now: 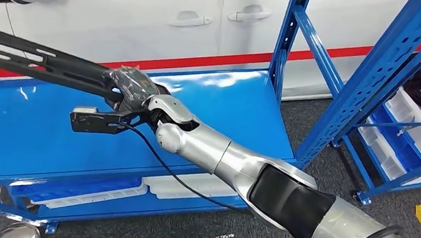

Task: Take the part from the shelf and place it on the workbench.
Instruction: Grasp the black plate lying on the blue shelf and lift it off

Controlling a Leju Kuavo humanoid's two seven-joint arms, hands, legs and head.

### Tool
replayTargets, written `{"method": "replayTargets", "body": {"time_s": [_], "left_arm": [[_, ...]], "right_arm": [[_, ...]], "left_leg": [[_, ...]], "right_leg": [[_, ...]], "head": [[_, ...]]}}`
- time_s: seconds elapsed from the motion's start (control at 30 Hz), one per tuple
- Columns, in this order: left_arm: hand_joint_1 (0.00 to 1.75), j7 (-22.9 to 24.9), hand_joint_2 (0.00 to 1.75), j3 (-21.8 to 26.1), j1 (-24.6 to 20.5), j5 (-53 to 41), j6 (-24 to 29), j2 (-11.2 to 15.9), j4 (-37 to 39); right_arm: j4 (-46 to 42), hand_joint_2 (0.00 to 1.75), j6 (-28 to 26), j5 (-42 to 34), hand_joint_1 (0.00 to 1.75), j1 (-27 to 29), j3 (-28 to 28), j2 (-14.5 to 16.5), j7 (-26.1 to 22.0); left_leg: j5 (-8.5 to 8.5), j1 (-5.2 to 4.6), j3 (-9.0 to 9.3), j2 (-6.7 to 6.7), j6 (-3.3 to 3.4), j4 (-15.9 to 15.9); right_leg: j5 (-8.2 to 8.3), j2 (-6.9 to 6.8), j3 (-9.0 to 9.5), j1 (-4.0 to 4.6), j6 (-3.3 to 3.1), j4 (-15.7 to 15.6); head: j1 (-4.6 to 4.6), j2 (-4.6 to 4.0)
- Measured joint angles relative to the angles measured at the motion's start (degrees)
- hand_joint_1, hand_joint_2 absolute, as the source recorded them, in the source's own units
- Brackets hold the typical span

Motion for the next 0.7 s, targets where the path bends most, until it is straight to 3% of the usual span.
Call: {"method": "replayTargets", "body": {"time_s": [0.07,0.13,0.23,0.3,0.33,0.37,0.43,0.47,0.6,0.7], "left_arm": [[0.00,0.0,1.75,0.0,-0.1,0.0,0.1,0.0,0.0],[0.00,0.0,1.75,0.0,-0.1,0.1,0.1,0.0,0.0],[0.00,0.0,1.75,0.0,-0.1,0.1,0.1,-0.3,0.0],[0.00,0.0,1.75,0.0,-0.1,0.1,0.2,-0.4,0.0],[0.00,0.0,1.75,0.0,0.0,0.2,0.2,-0.5,0.0],[0.00,0.0,1.75,0.0,0.0,0.2,0.2,-0.6,0.0],[0.00,0.1,1.75,0.0,-0.1,0.5,0.3,-0.7,0.0],[0.00,0.2,1.75,0.0,-0.1,0.8,0.3,-0.7,0.0],[0.00,0.8,1.75,0.1,0.0,1.5,0.4,-0.7,0.1],[0.00,1.3,1.75,0.1,0.0,2.0,0.7,-0.8,0.1]], "right_arm": [[-0.9,1.75,-0.1,-0.3,1.75,0.2,-0.1,0.0,0.0],[-1.7,1.75,-0.2,-0.9,1.75,0.4,-0.2,-0.2,-0.2],[-2.6,1.75,-0.5,-3.6,1.75,0.6,-0.5,-0.4,-0.7],[-2.9,1.75,-0.6,-6.0,1.75,0.9,-0.9,-0.5,-1.1],[-3.1,1.75,-0.6,-7.4,1.75,1.0,-1.1,-0.6,-1.3],[-3.3,1.75,-0.6,-9.0,1.75,1.1,-1.3,-0.7,-1.6],[-3.7,1.75,-0.8,-12.7,1.75,1.2,-1.8,-0.7,-2.4],[-4.0,1.75,-1.0,-15.0,1.75,1.3,-2.1,-0.6,-3.0],[-4.6,1.75,-2.3,-25.1,1.75,2.1,-4.0,-0.4,-5.1],[-5.0,1.75,-3.9,-32.1,1.75,2.5,-5.6,-0.2,-7.0]], "left_leg": [[0.31,-0.05,0.76,0.03,0.21,-1.7],[0.91,0.38,1.86,0.26,0.12,-3.8],[1.20,0.65,2.49,0.42,0.12,-4.7],[0.87,0.73,2.47,0.37,0.06,-4.3],[0.59,0.82,2.44,0.33,-0.08,-3.9],[0.19,0.95,2.40,0.28,-0.31,-3.3],[-0.90,1.04,1.95,0.18,-1.04,-1.6],[-1.34,0.99,1.62,0.13,-1.38,-0.9],[-1.97,0.90,0.89,0.02,-2.00,0.1],[-5.83,1.18,-1.60,0.05,-2.91,6.0]], "right_leg": [[0.22,-0.01,0.06,-0.08,0.50,-0.5],[-0.57,-0.18,-0.35,0.16,0.97,0.3],[-4.82,-0.36,-4.29,0.23,1.55,9.0],[-5.60,-0.40,-6.43,0.07,1.99,13.1],[-4.46,-0.45,-6.10,-0.05,2.21,12.2],[-2.55,-0.53,-4.80,-0.22,2.43,9.4],[-0.23,-0.58,-1.82,-0.41,2.52,3.3],[0.04,-0.53,-0.99,-0.39,2.19,1.6],[-0.13,-0.39,-0.92,-0.33,0.55,1.2],[0.10,-0.48,-0.90,-0.64,-0.01,1.1]], "head": [[-0.02,0.01],[0.03,0.01],[0.10,0.00],[0.10,0.00],[0.10,0.00],[0.10,0.00],[0.13,0.00],[0.15,0.00],[0.15,0.01],[0.08,0.02]]}}
